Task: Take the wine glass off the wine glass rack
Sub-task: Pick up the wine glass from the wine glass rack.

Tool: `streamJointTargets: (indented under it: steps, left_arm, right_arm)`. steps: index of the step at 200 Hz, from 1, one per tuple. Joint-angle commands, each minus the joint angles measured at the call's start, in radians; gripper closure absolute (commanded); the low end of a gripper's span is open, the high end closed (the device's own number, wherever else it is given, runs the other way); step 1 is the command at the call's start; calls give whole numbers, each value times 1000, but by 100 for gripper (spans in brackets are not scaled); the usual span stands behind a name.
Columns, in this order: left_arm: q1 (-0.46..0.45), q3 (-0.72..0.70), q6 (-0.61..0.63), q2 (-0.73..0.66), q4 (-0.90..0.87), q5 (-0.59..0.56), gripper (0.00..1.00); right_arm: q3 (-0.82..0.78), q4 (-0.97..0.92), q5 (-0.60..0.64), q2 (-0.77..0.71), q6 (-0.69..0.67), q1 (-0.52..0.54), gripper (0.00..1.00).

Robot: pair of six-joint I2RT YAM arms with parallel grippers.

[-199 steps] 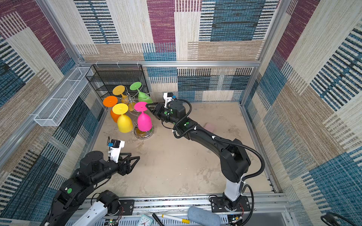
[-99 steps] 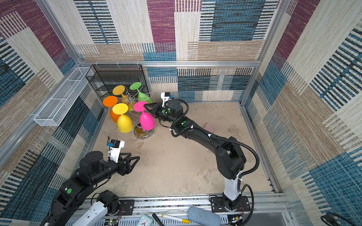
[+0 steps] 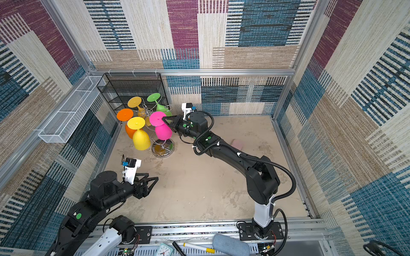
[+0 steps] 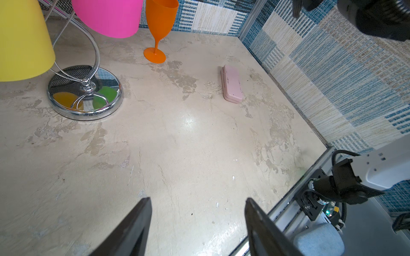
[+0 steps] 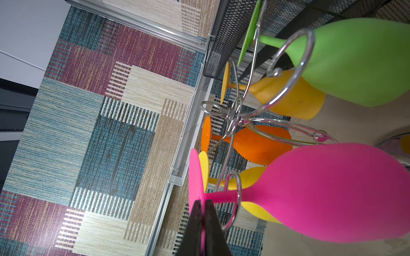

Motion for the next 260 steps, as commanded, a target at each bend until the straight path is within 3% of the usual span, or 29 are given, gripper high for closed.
streamJointTargets:
  steps: [1,260]
  left_arm:
    - [2,1,28,3,42,12,31]
    - [2,1,27,17,41,19,30]
  right_arm:
    - [22,-3,13,-16,-29,12,93]
    - [112,-58,-3,85,-31,50,96]
